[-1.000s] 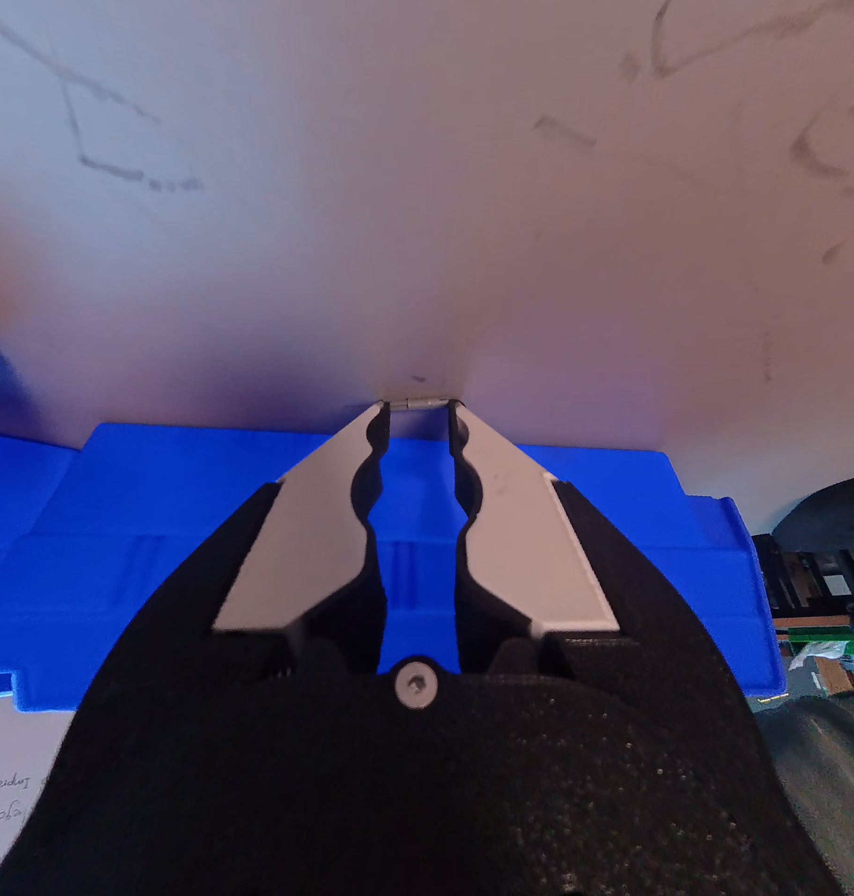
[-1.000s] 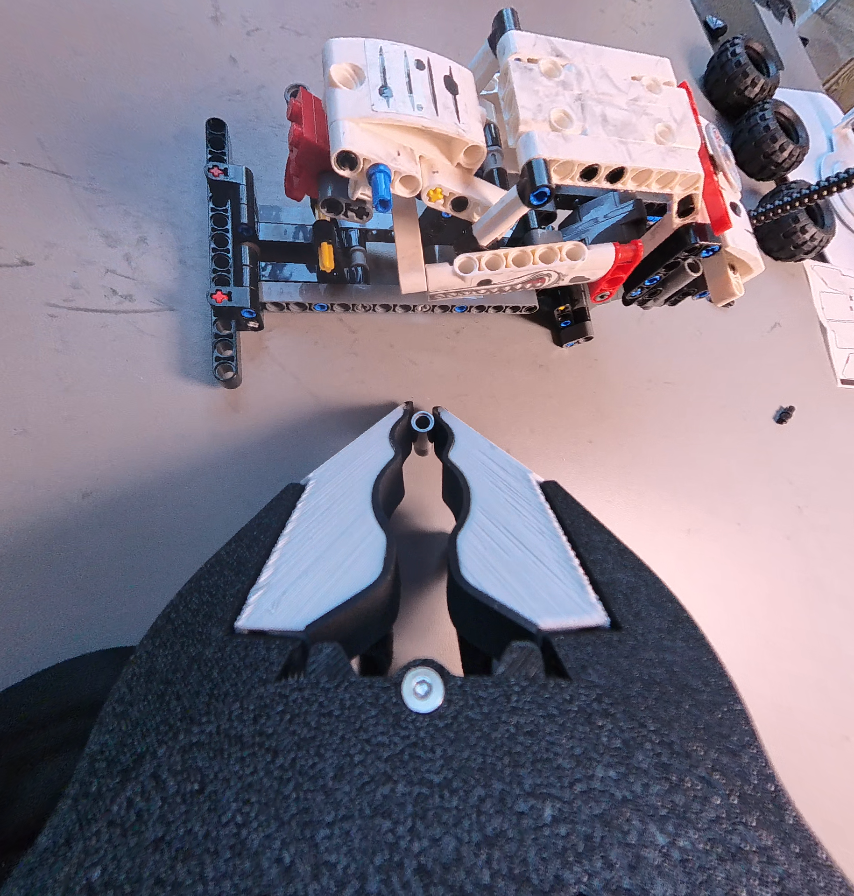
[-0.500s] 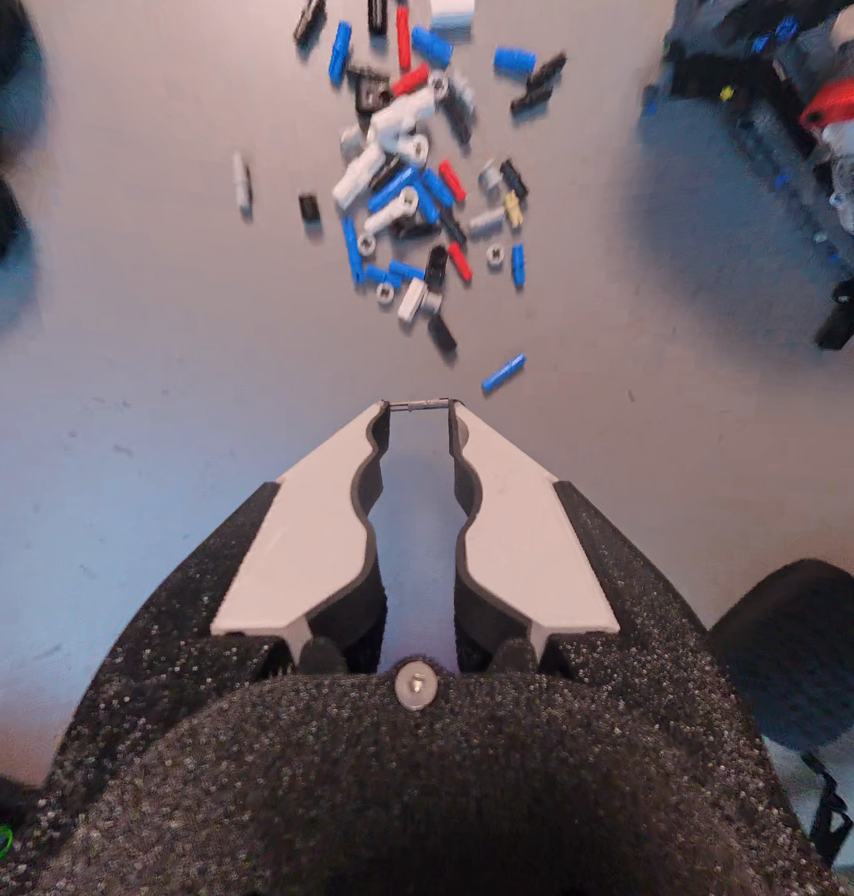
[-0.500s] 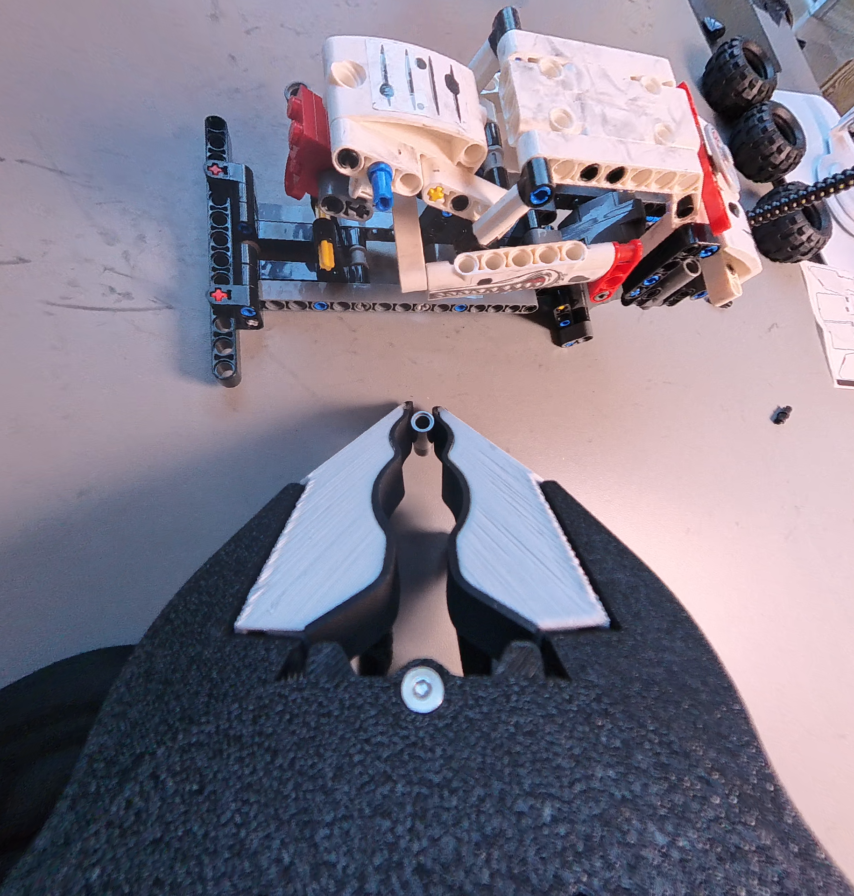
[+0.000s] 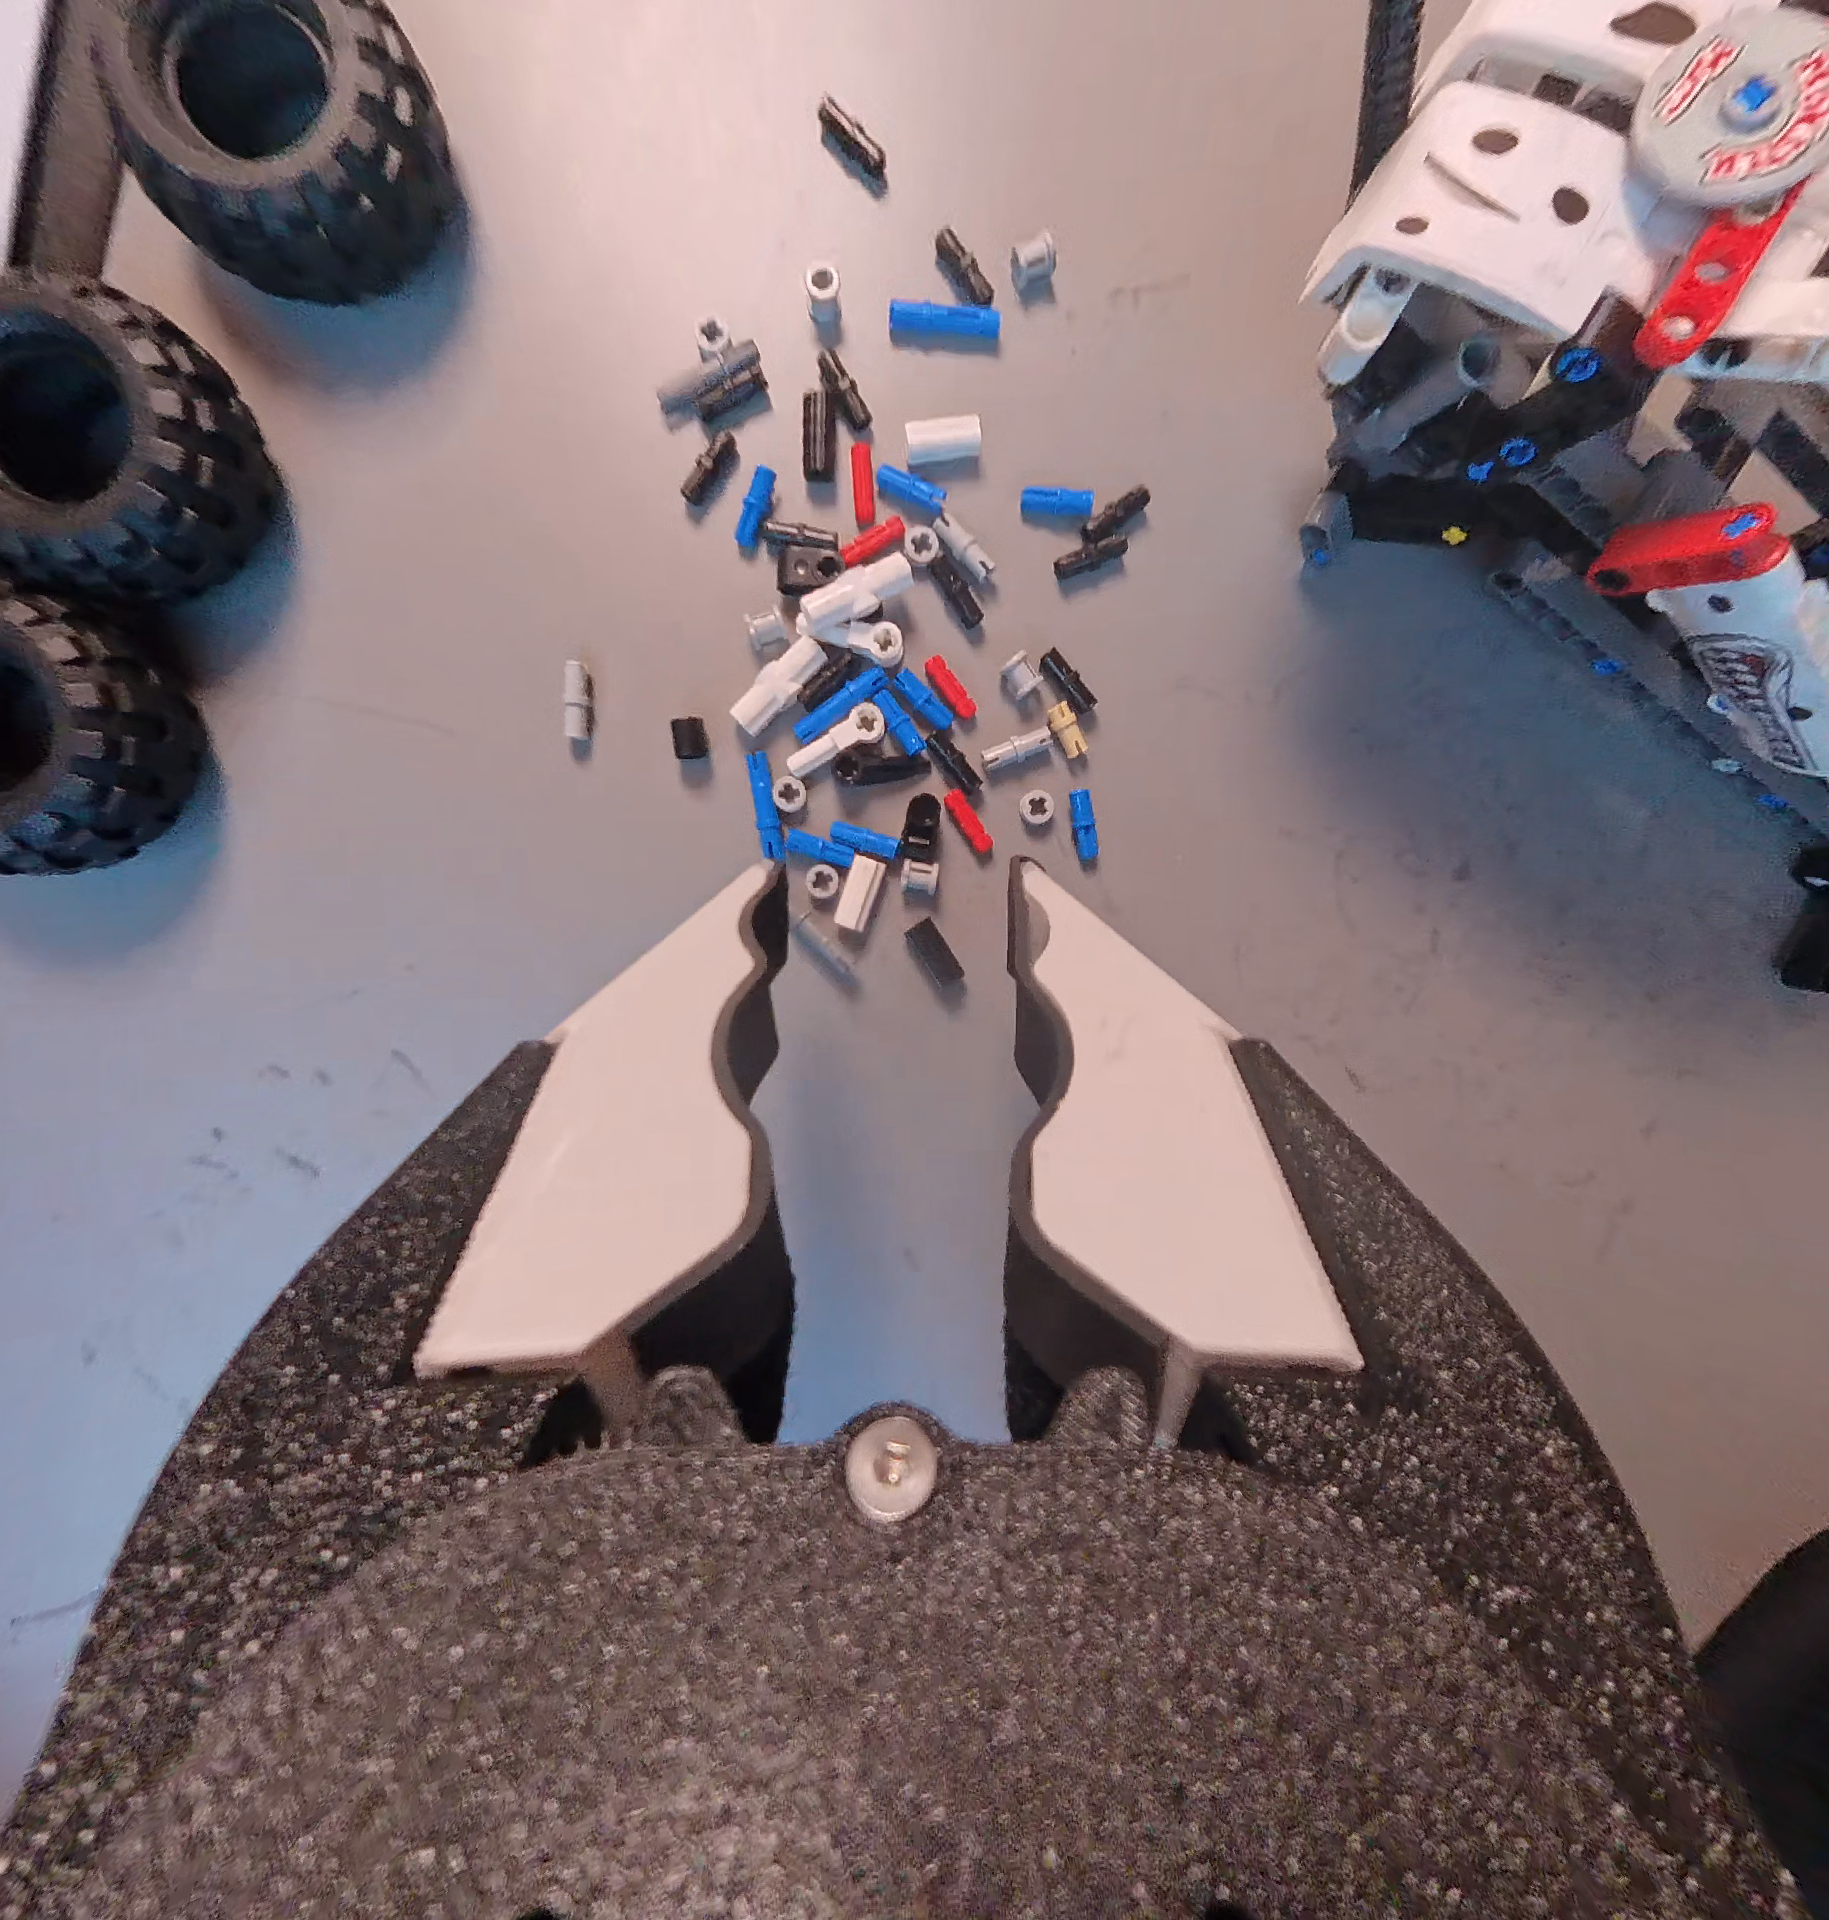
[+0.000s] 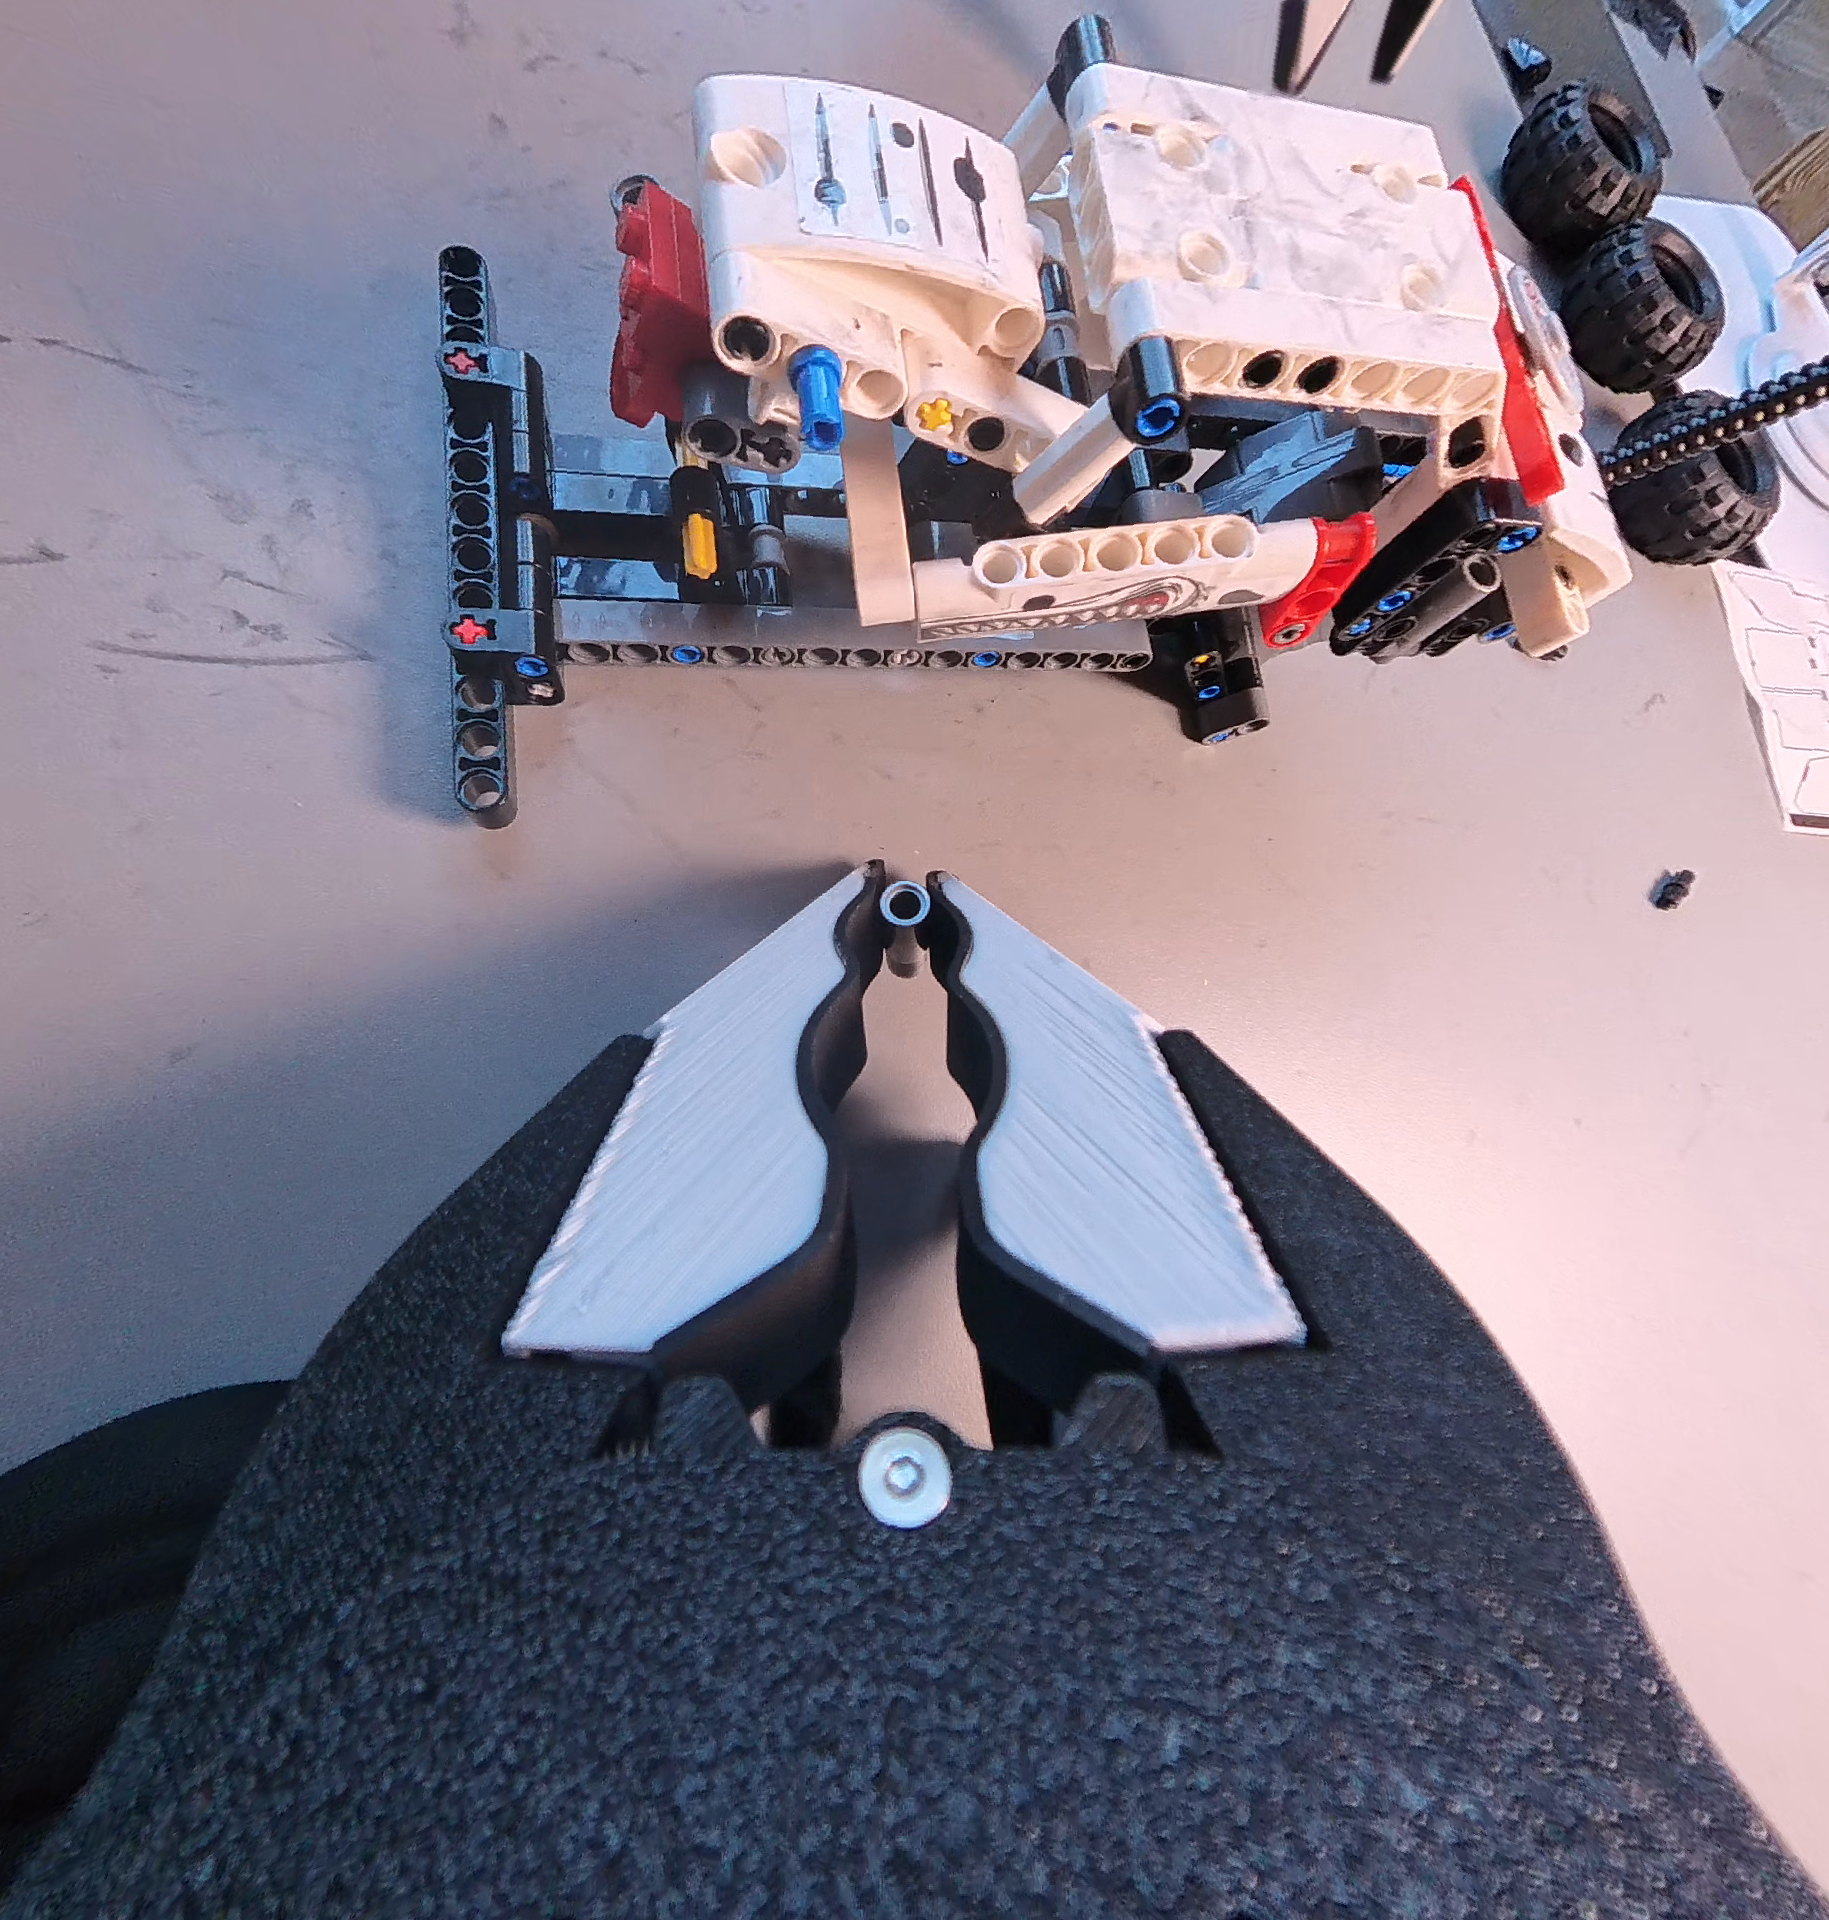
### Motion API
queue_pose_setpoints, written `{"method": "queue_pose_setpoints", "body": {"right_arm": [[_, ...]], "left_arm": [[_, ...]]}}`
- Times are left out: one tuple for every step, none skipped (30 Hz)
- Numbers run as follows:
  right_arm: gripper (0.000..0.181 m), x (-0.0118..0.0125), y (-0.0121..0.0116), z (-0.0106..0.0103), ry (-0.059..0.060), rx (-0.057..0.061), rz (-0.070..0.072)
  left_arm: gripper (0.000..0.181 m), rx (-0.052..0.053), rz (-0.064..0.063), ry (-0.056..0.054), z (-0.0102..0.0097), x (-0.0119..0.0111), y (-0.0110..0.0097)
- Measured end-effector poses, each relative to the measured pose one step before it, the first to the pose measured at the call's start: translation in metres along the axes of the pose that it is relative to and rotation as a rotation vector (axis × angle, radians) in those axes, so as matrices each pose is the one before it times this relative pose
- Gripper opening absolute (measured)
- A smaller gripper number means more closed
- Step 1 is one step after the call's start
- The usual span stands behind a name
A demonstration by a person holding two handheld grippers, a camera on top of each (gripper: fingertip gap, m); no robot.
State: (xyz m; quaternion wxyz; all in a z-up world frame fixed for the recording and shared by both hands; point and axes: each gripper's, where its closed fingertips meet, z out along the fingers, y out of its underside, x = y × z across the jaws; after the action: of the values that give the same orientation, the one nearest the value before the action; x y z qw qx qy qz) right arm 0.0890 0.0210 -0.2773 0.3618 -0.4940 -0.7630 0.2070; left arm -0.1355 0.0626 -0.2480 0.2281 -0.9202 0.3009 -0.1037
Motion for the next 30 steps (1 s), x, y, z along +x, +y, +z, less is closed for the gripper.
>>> {"method": "queue_pose_setpoints", "body": {"right_arm": [[0.007,-0.00006,0.00002,-0.00008,0.0003,0.0000,-0.0002],[0.007,0.00004,0.00003,0.00006,0.0008,0.0000,-0.0008],[0.007,0.00000,0.00004,-0.00002,0.0012,0.0000,-0.0010],[0.007,-0.00004,0.00001,-0.00003,0.0014,-0.0001,-0.0014],[0.007,0.00007,-0.00009,-0.00001,0.0011,0.0000,-0.0014],[0.007,-0.00012,-0.00002,0.00005,0.0004,0.0000,-0.0006],[0.007,0.00007,0.00005,0.00000,-0.0001,0.0000,0.0001],[0.007,-0.00002,0.00000,0.00000,-0.0001,0.0000,0.0002],[0.006,-0.00003,-0.00005,0.00000,0.0003,0.0001,-0.0002],[0.007,0.00003,-0.00004,-0.00001,0.0005,0.0000,-0.0008],[0.007,0.00003,-0.00004,-0.00001,0.0005,0.0000,-0.0007],[0.007,-0.00010,0.00004,-0.00002,0.0006,0.0000,-0.0009],[0.006,0.00005,-0.00009,-0.00001,0.0010,0.0000,-0.0013],[0.007,0.00000,-0.00005,-0.00003,0.0018,0.0000,-0.0025],[0.006,0.00000,-0.00003,-0.00004,0.0028,0.0002,-0.0039],[0.007,0.00006,-0.00012,-0.00005,0.0037,0.0002,-0.0055],[0.007,0.00000,-0.00029,0.00008,0.0045,0.0004,-0.0070],[0.007,0.00002,-0.00020,-0.00002,0.0049,0.0002,-0.0069],[0.007,0.00010,-0.00020,0.00013,0.0044,-0.0001,-0.0055],[0.007,0.00010,-0.00018,0.00007,0.0037,-0.0001,-0.0040],[0.007,0.00035,-0.00015,0.00028,0.0026,0.0000,-0.0006],[0.007,0.00025,-0.00007,0.00039,0.0001,-0.0003,0.0033],[0.007,0.00048,-0.00002,0.00049,-0.0004,-0.0007,0.0053],[0.007,0.00031,-0.00008,0.00025,-0.0024,0.0000,0.0055],[0.007,0.00019,0.00004,0.00009,-0.0029,-0.0001,0.0057],[0.006,0.00013,0.00016,0.00008,-0.0026,-0.0001,0.0061],[0.007,0.00002,0.00010,0.00003,-0.0037,0.0001,0.0074],[0.007,0.00001,0.00017,0.00007,-0.0062,0.0002,0.0098],[0.007,-0.00002,0.00009,0.00014,-0.0106,0.0003,0.0145],[0.007,0.00012,0.00010,0.00013,-0.0145,0.0005,0.0197]], "left_arm": [[0.043,0.0423,-0.0027,-0.0107,-0.00464,0.00068,-0.00568],[0.043,0.0555,-0.0060,-0.0068,-0.00556,0.00185,-0.00768],[0.043,0.0643,-0.0056,-0.0021,-0.00615,0.00355,-0.00879],[0.041,0.0688,-0.0038,0.0013,-0.00653,0.00509,-0.00934],[0.040,0.0746,-0.0025,0.0001,-0.00676,0.00599,-0.00973],[0.039,0.0773,-0.0023,0.0050,-0.00667,0.00780,-0.00990],[0.039,0.0737,-0.0014,0.0042,-0.00649,0.00847,-0.00899],[0.039,0.0689,-0.0001,-0.0050,-0.00639,0.00778,-0.00791],[0.042,0.0652,0.0018,-0.0013,-0.00605,0.00869,-0.00689],[0.044,0.0575,0.0007,-0.0013,-0.00580,0.00890,-0.00567],[0.047,0.0505,-0.0007,-0.0060,-0.00558,0.00819,-0.00449],[0.052,0.0451,-0.0036,-0.0009,-0.00524,0.00860,-0.00356],[0.056,0.0445,-0.0135,0.0045,-0.00484,0.00902,-0.00313],[0.060,0.0433,-0.0242,0.0115,-0.00449,0.00948,-0.00234],[0.063,0.0367,-0.0307,0.0126,-0.00328,0.00890,-0.00068],[0.066,0.0263,-0.0302,0.0111,-0.00210,0.00842,0.00135],[0.069,0.0200,-0.0239,0.0120,-0.00106,0.00858,0.00305],[0.071,0.0179,-0.0186,0.0094,-0.00011,0.00810,0.00385],[0.073,0.0131,-0.0115,0.0061,0.00095,0.00727,0.00499],[0.075,0.0069,-0.0051,0.0039,0.00161,0.00604,0.00602],[0.075,0.0072,0.0045,0.0007,0.00196,0.00435,0.00595],[0.075,0.0059,0.0109,-0.0035,0.00209,0.00216,0.00572],[0.075,-0.0015,0.0094,-0.0072,0.00168,-0.00016,0.00527],[0.074,0.0007,0.0000,-0.0032,0.00113,-0.00073,0.00353],[0.070,0.0051,-0.0088,0.0066,0.00069,0.00005,0.00202],[0.067,0.0068,-0.0105,0.0089,0.00022,0.00029,0.00159],[0.065,0.0077,-0.0040,0.0042,-0.00007,0.00003,0.00156],[0.062,0.0050,-0.0009,0.0048,-0.00001,0.00060,0.00187],[0.061,-0.0039,-0.0037,0.0069,0.00047,0.00113,0.00283],[0.061,-0.0116,-0.0023,0.0056,0.00079,0.00124,0.00353]]}}
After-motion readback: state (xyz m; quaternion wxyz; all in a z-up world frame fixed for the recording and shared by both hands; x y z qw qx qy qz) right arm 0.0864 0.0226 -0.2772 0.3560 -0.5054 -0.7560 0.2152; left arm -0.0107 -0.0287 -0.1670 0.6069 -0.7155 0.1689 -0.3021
